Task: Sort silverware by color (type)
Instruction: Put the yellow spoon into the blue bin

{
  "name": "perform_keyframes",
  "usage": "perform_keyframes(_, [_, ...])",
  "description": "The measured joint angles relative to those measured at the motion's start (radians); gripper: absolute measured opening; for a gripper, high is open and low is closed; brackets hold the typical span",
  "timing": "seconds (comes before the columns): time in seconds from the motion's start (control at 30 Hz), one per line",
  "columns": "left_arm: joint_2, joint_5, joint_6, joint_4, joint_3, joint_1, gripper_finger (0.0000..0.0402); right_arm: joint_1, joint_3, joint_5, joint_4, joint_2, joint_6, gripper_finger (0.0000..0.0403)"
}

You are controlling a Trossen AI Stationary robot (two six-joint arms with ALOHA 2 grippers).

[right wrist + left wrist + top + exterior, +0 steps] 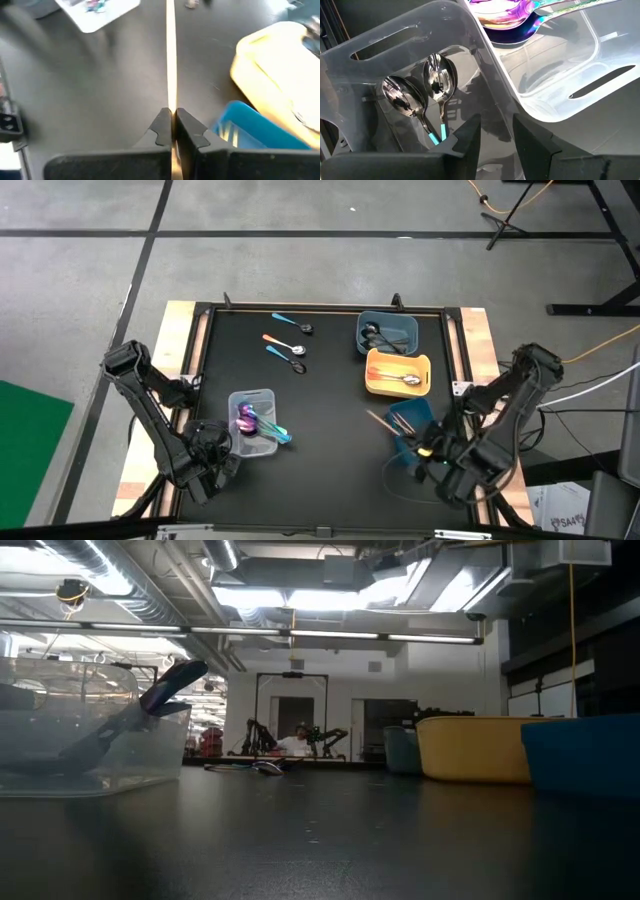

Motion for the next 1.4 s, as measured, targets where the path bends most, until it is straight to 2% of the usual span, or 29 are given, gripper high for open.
perform_keyframes(0.13, [0.000, 0.000, 0.000, 0.000, 0.000, 0.000, 0.0109, 0.043, -0.035, 0.013, -0.096, 0.003, 0.188, 0.0001])
perform_keyframes(0.23, [0.000, 0.000, 0.000, 0.000, 0.000, 0.000, 0.0109, 0.062, -0.091, 0.011, -0.104, 0.003, 0.297, 0.0001])
perform_keyframes(0.57, [0.000, 0.000, 0.000, 0.000, 0.000, 0.000, 0.0109, 0.074, -0.326, -0.154, -0.078, 0.004, 0.528, 0.0001])
perform_keyframes(0.77, [-0.001, 0.008, 0.000, 0.000, 0.000, 0.000, 0.0109, 0.073, -0.438, -0.216, 0.066, 0.004, 0.533, 0.0001])
perform_keyframes(0.9, [-0.001, 0.060, 0.000, 0.000, 0.015, 0.000, 0.0109, 0.073, -0.494, -0.230, 0.156, 0.004, 0.533, 0.0001])
perform_keyframes(1.13, [-0.001, 0.074, 0.049, -0.007, 0.122, 0.000, 0.0109, 0.073, -0.545, -0.232, 0.231, 0.004, 0.523, 0.0001])
perform_keyframes(1.27, [-0.002, 0.003, 0.079, -0.018, 0.218, 0.000, 0.0109, 0.073, -0.546, -0.238, 0.228, 0.004, 0.522, 0.0001])
perform_keyframes(1.4, [-0.002, -0.203, 0.140, -0.028, 0.308, 0.001, 0.0109, 0.073, -0.546, -0.242, 0.227, 0.004, 0.522, 0.0001])
